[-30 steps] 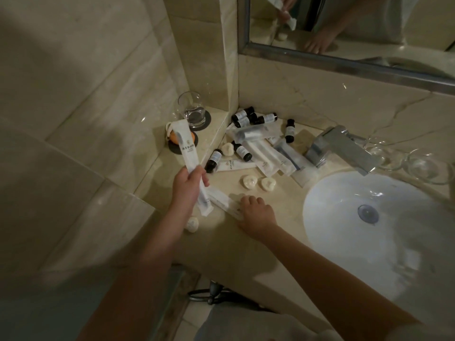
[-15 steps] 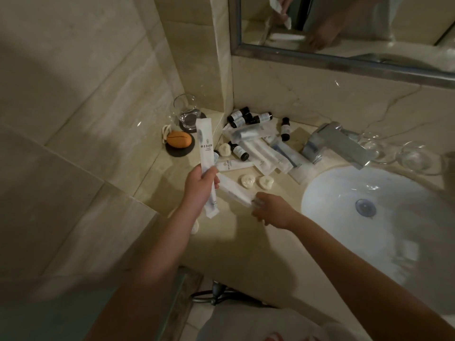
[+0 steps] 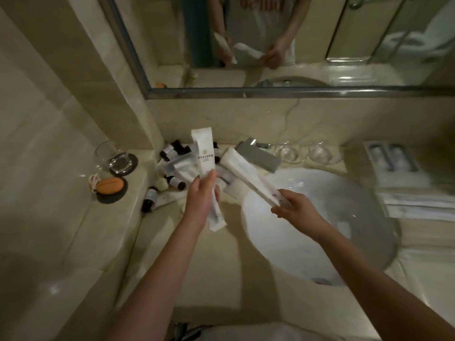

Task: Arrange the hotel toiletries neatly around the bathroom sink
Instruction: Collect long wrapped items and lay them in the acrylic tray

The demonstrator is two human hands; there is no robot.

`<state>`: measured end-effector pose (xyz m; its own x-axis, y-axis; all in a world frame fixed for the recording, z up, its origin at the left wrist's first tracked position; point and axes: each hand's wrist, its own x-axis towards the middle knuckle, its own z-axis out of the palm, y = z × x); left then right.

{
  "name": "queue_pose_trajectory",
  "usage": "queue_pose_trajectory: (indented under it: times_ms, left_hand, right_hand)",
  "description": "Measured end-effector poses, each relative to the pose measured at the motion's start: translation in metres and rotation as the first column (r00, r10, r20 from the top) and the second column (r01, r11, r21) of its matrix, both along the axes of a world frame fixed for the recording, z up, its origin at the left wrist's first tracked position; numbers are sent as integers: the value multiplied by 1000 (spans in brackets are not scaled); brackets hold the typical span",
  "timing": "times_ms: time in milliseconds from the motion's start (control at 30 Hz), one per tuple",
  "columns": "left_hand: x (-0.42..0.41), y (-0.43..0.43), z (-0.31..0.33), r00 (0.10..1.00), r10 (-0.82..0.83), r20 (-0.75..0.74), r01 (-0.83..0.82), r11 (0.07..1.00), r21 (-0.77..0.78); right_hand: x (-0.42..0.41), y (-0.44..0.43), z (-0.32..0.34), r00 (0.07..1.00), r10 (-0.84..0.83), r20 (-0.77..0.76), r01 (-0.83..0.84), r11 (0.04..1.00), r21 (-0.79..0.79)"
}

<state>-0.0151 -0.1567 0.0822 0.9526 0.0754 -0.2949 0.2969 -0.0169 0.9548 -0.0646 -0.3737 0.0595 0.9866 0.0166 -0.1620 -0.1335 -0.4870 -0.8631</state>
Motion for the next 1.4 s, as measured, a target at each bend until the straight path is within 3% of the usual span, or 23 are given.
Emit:
queue_pose_trajectory:
  times_ms: [133, 233, 333, 433, 600, 767, 833, 900, 967, 1033, 1100, 1167, 1233, 1400]
  left_hand:
    - [4, -53, 13, 995, -95, 20, 96, 994, -58]
    - [3, -90, 17, 986, -164, -18, 164, 986, -13]
    - [0, -121, 14, 961, -266, -76, 269, 963, 31]
    - [-4, -148, 10, 879, -456, -140, 471, 877, 95]
    - [-14, -194, 6, 731, -646, -220, 679, 723, 131]
    - [-23, -230, -4, 764, -606, -220, 639, 757, 134]
    - [-26, -241, -7, 802, -568, -182, 592, 797, 122]
    - [-29, -250, -11, 834, -535, -138, 551, 825, 129]
    - [-31, -259, -13, 839, -533, -108, 544, 824, 160]
    - [-32, -270, -16, 821, -562, -99, 570, 800, 190]
    - [-33, -283, -19, 802, -589, -106, 597, 778, 195]
    - [-34, -298, -23, 787, -605, -126, 617, 763, 191]
    - [-35, -312, -30, 767, -623, -151, 641, 743, 193]
    - [-38, -350, -40, 713, -676, -185, 697, 655, 293]
  right_hand:
    - [-12, -53, -7, 991, -10, 133, 36, 980, -195]
    - [-25, -92, -11, 952, -51, 302, 152, 935, -321]
    - [-37, -130, -8, 890, -31, 455, 252, 866, -433]
    - [-48, -169, -9, 822, 34, 569, 347, 763, -546]
    - [-64, -219, -19, 786, 15, 617, 435, 695, -572]
    - [-74, -249, -24, 813, -20, 581, 441, 672, -595]
    - [-82, -261, -26, 831, -108, 545, 469, 663, -584]
    - [-93, -269, -29, 840, -302, 450, 505, 736, -450]
    - [-104, -273, -30, 811, -545, 214, 570, 819, -72]
    - [-110, -277, -29, 765, -638, -85, 629, 712, 312]
    - [-110, -280, -28, 704, -665, -249, 682, 534, 500]
    - [-109, -286, -25, 622, -718, -311, 728, 385, 568]
    - [-108, -295, -24, 561, -761, -327, 753, 304, 584]
    - [-110, -340, -25, 477, -841, -257, 786, 276, 554]
